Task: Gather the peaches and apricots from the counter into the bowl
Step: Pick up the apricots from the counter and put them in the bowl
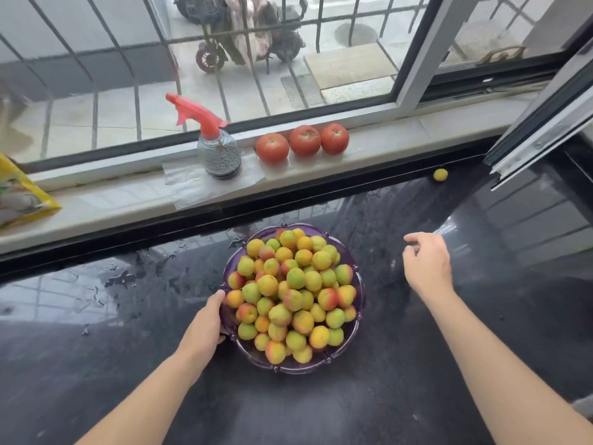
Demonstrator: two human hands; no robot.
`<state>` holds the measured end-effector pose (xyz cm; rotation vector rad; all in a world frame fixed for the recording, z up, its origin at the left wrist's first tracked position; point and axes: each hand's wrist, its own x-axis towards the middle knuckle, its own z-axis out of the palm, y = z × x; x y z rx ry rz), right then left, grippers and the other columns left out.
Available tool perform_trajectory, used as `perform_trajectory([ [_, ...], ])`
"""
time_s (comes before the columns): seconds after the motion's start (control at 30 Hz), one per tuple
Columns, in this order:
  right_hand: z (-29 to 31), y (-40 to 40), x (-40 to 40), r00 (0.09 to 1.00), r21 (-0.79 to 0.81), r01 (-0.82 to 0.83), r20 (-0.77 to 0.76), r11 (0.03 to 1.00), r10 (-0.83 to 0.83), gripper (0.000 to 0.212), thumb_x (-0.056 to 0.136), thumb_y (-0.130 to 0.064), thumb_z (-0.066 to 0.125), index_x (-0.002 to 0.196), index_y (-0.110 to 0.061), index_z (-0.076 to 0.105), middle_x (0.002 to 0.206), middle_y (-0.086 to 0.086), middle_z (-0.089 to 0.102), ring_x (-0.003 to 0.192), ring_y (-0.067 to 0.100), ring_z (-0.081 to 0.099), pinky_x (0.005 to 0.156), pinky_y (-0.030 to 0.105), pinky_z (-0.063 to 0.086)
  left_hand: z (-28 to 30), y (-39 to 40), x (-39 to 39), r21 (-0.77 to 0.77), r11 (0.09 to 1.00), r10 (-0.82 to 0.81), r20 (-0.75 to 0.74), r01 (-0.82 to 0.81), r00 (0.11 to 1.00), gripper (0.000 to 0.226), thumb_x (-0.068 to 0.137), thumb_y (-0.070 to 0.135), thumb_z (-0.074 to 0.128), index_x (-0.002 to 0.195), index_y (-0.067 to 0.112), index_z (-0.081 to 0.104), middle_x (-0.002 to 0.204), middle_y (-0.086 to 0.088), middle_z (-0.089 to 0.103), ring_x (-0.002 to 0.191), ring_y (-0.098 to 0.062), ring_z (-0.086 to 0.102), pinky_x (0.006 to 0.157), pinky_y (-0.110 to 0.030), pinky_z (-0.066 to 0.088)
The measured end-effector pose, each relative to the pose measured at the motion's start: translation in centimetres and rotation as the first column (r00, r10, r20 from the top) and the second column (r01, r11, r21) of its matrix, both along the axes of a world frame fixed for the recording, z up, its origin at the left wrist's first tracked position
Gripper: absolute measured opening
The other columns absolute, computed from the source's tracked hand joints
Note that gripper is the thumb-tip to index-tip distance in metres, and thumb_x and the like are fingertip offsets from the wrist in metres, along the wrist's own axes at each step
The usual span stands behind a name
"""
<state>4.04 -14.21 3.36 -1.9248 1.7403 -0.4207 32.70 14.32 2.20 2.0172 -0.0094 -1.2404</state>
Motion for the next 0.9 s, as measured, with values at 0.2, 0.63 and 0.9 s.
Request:
perform_trajectory([
  [0.2,-2.0,-7.9,1.5,0.984,-0.002,-0.057,-0.170,0.998,0.056,0.037,0.095,-0.009,0.052,0.131,-0.012,0.058,0.151,0.009,0.033,0.134,0.034,0.037,0.108,0.044,0.036,-0.1,-0.6,1.6,0.018,0.999,-0.039,-0.172,0.043,0.984,0.091,0.101,0.081,0.007,0.116,0.031,0.082,0.115,0.002,0.082,0.122,-0.026,0.066,0.116,-0.053,0.038],
  [0.63,-2.0,-20.0,2.7,0.974,0.157,0.050,-0.224,0.986,-0.013,0.055,0.098,-0.024,0.054,0.152,-0.018,0.042,0.169,-0.004,-0.001,0.150,0.031,0.019,0.120,0.046,0.027,-1.1,-1.3,1.3,0.024,1.000,-0.004,-0.227,0.009,0.974,0.092,0.097,0.085,0.004,0.124,0.036,0.077,0.123,0.007,0.079,0.131,-0.023,0.063,0.126,-0.056,0.027],
  [0.9,-2.3,-16.8,2.2,0.988,-0.041,0.089,-0.121,0.995,-0.093,0.029,0.090,-0.004,0.051,0.118,-0.012,0.060,0.144,0.009,0.038,0.124,0.035,0.047,0.106,0.039,0.039,-1.0,-1.5,1.1,0.027,0.999,0.029,-0.185,-0.025,0.982,0.088,0.100,0.083,0.010,0.122,0.033,0.079,0.119,0.002,0.081,0.129,-0.029,0.064,0.123,-0.055,0.033],
])
